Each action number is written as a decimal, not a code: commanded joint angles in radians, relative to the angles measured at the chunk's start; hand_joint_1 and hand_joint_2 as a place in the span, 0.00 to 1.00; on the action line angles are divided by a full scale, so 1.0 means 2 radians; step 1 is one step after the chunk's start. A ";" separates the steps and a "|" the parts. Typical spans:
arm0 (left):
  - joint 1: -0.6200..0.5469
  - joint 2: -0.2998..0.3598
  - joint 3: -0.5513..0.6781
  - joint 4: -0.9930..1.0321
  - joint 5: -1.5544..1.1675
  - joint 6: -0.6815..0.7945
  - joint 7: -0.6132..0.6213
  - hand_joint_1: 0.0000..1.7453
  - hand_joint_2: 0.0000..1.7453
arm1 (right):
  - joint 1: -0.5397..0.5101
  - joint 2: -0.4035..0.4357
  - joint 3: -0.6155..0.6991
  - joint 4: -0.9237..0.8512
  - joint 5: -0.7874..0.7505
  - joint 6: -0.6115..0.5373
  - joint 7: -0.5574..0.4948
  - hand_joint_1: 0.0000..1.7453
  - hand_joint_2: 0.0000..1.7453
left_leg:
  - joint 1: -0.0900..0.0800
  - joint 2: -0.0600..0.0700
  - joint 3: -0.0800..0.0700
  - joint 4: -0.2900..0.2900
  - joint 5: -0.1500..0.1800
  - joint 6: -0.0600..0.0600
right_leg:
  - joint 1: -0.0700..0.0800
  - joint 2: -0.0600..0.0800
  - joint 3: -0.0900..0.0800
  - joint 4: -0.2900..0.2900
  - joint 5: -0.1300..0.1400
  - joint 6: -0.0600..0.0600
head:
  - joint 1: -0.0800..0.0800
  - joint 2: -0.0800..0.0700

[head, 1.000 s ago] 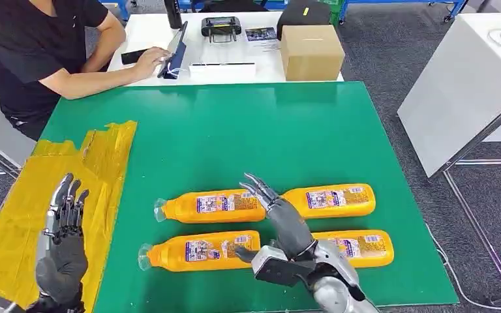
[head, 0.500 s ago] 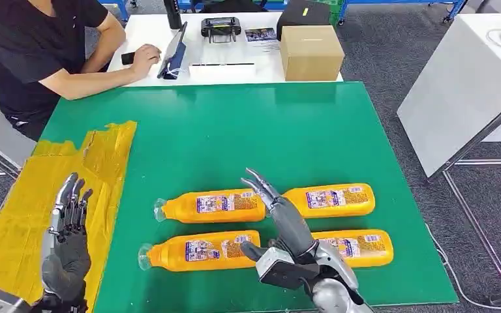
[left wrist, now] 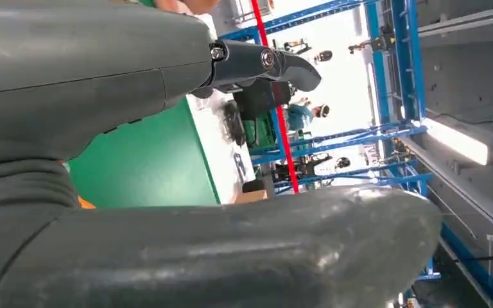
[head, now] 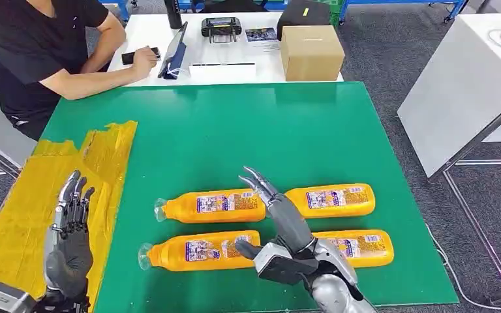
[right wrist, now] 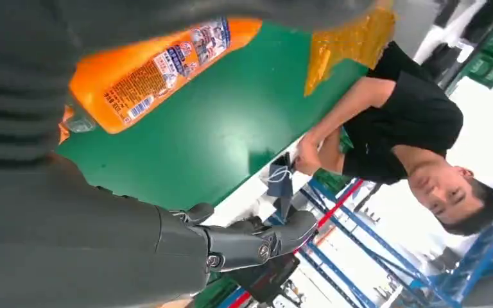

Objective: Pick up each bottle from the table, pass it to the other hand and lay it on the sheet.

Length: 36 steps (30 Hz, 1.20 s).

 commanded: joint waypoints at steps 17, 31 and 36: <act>-0.037 0.013 -0.019 0.051 0.012 0.003 0.018 0.00 0.00 | -0.089 -0.021 0.092 0.139 0.024 0.043 0.053 0.00 1.00 | 0.001 0.001 0.002 -0.001 0.000 0.000 | 0.001 0.001 0.002 -0.001 0.000 -0.001 | 0.000 0.000; -0.049 0.018 -0.024 0.063 0.021 0.001 0.025 0.00 0.00 | -0.138 -0.011 0.159 0.218 0.029 0.052 0.082 0.00 1.00 | 0.001 0.001 0.002 -0.001 0.000 0.000 | 0.001 0.001 0.002 -0.001 0.000 -0.001 | 0.000 0.000; -0.049 0.018 -0.022 0.064 0.024 0.000 0.026 0.00 0.00 | -0.149 -0.019 0.173 0.223 0.026 0.056 0.089 0.00 1.00 | 0.000 0.000 0.001 0.000 0.000 0.000 | 0.000 0.000 0.001 0.000 0.000 0.000 | 0.000 0.000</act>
